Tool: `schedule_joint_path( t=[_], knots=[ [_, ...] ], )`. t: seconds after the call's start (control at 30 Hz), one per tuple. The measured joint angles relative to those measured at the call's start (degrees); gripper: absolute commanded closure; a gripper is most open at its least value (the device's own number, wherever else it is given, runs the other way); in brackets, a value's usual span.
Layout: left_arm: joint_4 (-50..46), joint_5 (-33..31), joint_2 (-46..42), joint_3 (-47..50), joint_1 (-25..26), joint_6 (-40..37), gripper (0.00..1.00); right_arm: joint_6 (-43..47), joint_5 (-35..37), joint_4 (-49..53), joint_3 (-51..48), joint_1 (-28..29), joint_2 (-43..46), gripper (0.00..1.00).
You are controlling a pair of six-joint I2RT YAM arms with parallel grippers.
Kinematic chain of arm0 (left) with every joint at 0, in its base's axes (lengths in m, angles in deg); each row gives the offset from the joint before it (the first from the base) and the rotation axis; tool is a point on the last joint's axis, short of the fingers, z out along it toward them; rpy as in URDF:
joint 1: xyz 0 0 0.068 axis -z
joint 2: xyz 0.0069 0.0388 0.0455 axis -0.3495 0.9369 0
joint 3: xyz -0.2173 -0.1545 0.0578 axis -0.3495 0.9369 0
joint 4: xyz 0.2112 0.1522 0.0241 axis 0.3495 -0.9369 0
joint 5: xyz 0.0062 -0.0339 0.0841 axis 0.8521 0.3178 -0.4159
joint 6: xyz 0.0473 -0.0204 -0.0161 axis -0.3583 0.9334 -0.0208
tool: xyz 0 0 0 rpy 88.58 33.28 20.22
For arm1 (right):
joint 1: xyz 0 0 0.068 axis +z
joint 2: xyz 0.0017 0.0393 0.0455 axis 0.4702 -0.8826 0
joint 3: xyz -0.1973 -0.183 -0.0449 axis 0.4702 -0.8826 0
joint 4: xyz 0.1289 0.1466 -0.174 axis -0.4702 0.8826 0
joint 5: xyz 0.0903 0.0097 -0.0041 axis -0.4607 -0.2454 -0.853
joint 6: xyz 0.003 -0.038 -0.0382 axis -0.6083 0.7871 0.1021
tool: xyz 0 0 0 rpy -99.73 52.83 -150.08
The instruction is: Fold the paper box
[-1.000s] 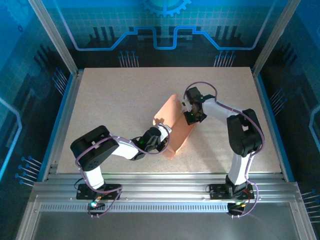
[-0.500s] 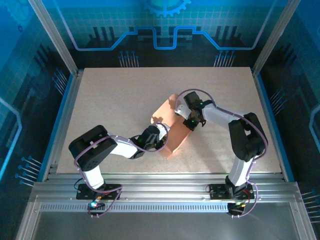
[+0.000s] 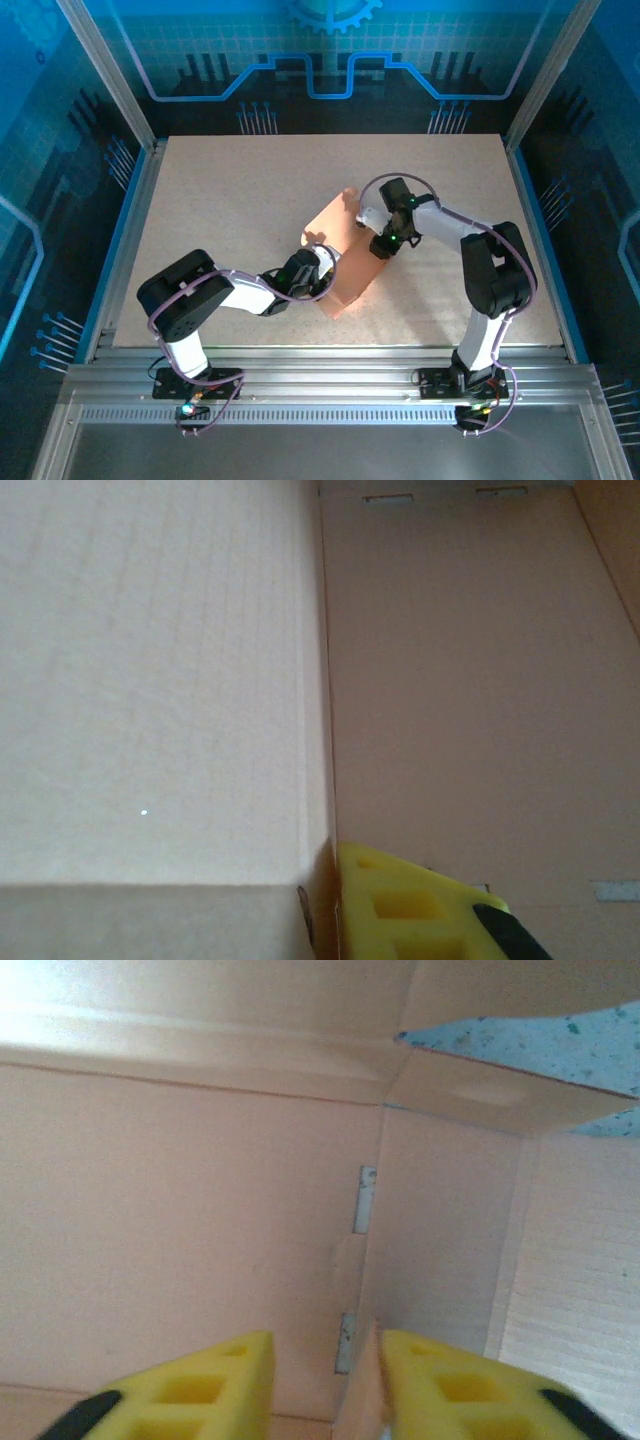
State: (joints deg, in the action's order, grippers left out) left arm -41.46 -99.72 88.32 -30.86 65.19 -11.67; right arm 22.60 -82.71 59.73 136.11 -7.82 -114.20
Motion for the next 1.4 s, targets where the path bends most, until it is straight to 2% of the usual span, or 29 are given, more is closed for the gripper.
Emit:
schedule_joint_path(
  t=[0.17, 0.2, 0.23, 0.27, 0.3, 0.5, 0.67, 0.8, 1.03, 1.07, 1.13, 1.2, 1.3, 1.4],
  knots=[
    [-0.13, 0.17, -0.07, 0.0, 0.0, 0.0, 0.86, -0.04, -3.69, 2.51, 0.5, -1.53, 0.0, 0.63],
    [-0.28, 0.22, -0.11, 0.0, -0.02, 0.0, 0.86, -0.07, -4.04, 3.17, 0.83, -1.68, 0.0, 0.68],
    [-0.31, 0.33, -0.11, -0.02, -0.11, 0.0, 0.86, -0.04, -4.26, 3.54, 1.09, -1.68, 0.0, 0.77],
    [-0.33, 0.37, -0.11, -0.04, -0.13, 0.0, 0.86, 0.13, -4.33, 3.76, 1.22, -1.64, 0.0, 0.94],
    [-0.42, 0.39, -0.11, -0.11, -0.24, 0.0, 0.86, 0.5, -4.2, 3.82, 1.22, -1.51, 0.0, 1.0],
    [-0.94, 1.05, -0.11, -0.35, -0.87, 0.5, 0.86, 2.67, 0.68, 3.45, 0.52, 1.64, 0.09, 1.0],
    [-1.64, 2.69, -0.11, -0.74, -2.25, 1.57, 0.86, 5.64, 5.51, -0.44, -4.31, 6.14, 2.89, 1.0],
    [-2.01, 3.82, -0.11, -0.74, -2.97, 2.01, 0.86, 9.44, 6.36, -2.36, -8.28, 8.55, 5.55, 1.0],
    [-2.69, 4.31, -0.11, -1.07, -3.02, 2.64, 0.87, 14.14, 6.84, -2.43, -8.92, 9.38, 5.92, 1.0],
    [-2.69, 4.31, -0.11, -1.07, -3.02, 2.64, 0.87, 14.29, 6.86, -2.64, -8.96, 9.33, 5.92, 0.98],
    [-2.71, 4.31, -0.11, -1.09, -3.02, 2.62, 0.87, 13.77, 6.8, -3.13, -8.96, 9.09, 5.95, 0.75],
    [-2.8, 4.55, -0.11, -1.11, -2.99, 2.6, 0.87, 12.59, 5.6, -3.78, -8.98, 8.33, 5.95, 0.62],
    [-2.86, 4.85, -0.11, -1.11, -3.02, 2.56, 0.87, 10.38, 3.26, -4.87, -8.98, 6.73, 6.78, 0.53],
    [-2.86, 4.92, -0.11, -1.14, -2.99, 2.38, 0.87, 8.61, 0.39, -6.32, -9.05, 4.24, 9.35, 0.51]
  ],
)
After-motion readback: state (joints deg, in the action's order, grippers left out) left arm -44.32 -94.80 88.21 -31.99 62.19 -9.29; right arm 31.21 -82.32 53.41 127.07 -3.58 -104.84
